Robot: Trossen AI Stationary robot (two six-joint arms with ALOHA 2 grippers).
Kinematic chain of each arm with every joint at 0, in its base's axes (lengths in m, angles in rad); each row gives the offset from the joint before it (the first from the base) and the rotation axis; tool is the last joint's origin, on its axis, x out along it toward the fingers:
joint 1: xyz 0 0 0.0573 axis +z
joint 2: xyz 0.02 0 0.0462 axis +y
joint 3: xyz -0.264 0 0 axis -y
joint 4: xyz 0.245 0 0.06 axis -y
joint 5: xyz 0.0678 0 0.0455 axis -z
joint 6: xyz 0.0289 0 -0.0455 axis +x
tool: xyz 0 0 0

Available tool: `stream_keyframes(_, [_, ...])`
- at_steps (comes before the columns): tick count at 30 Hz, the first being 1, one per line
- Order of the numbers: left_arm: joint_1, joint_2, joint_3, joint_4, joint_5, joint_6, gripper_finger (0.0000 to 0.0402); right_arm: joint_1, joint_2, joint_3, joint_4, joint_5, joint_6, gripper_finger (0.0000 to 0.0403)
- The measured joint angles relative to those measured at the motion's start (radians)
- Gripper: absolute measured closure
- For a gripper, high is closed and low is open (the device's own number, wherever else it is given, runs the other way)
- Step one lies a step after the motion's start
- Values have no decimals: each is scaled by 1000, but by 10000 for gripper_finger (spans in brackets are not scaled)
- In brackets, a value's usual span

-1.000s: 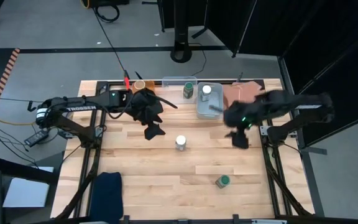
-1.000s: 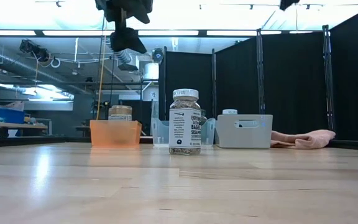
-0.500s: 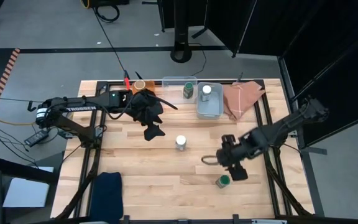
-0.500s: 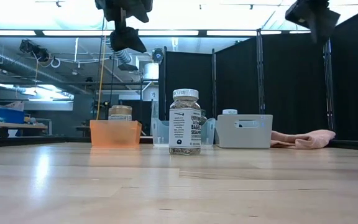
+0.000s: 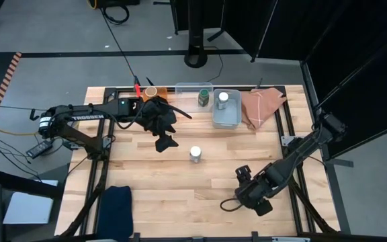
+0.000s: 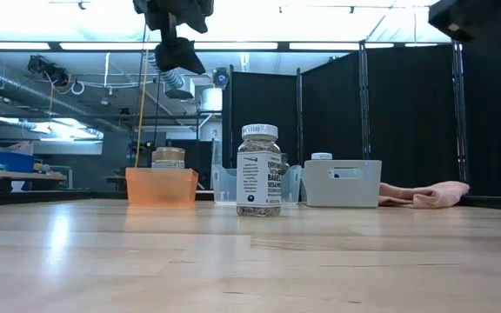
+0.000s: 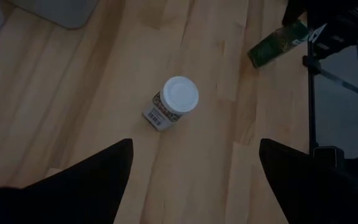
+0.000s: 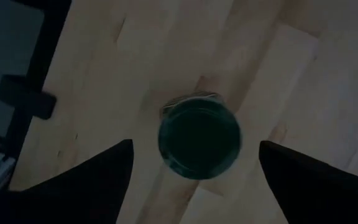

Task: Sort spices by type
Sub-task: Put the green seasoning bottle into the transparent bin

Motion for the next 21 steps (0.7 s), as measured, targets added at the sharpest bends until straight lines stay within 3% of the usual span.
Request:
stream_keyframes(8, [0,0,0,0,-1,0,46,-2,18,0,11,49,10,42])
stream_keyframes(21, [0,0,0,-7,-22,-2,46,-7,18,-63,119,8,14,51])
